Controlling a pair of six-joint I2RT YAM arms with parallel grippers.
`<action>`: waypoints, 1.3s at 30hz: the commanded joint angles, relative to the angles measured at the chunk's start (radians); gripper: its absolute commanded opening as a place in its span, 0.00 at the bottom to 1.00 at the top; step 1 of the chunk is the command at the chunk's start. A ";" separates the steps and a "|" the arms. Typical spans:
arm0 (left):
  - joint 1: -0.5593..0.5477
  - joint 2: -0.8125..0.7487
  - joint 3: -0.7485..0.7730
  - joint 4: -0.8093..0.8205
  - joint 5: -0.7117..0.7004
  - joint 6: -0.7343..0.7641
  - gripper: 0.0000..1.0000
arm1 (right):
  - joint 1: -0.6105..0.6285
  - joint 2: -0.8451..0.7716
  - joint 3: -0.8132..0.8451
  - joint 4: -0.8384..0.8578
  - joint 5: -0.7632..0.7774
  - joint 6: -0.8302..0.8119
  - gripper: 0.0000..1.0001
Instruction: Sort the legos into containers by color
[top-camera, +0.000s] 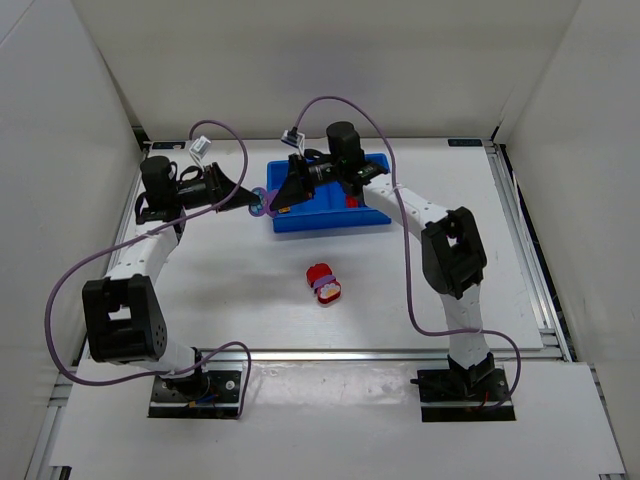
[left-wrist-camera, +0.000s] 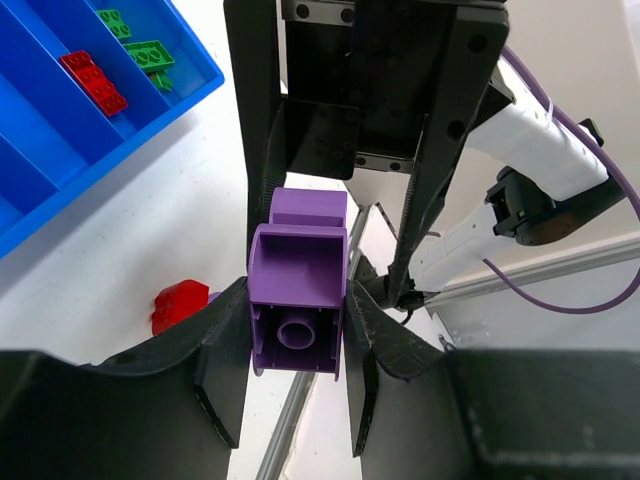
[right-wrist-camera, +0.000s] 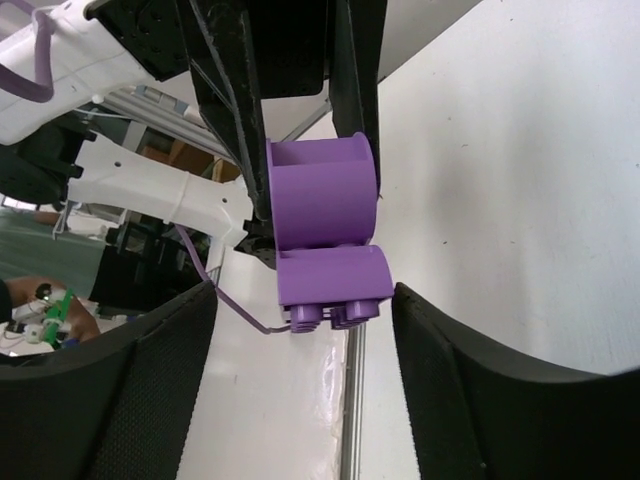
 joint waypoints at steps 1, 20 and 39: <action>-0.005 -0.058 -0.011 0.020 0.006 -0.002 0.11 | 0.009 0.015 0.036 0.007 0.003 -0.024 0.71; 0.073 -0.067 -0.009 0.029 -0.057 0.016 0.10 | -0.064 -0.098 -0.122 0.068 -0.042 -0.022 0.14; 0.004 0.082 0.300 -0.274 -0.359 0.222 0.10 | -0.209 -0.073 0.042 -0.499 0.576 -0.646 0.12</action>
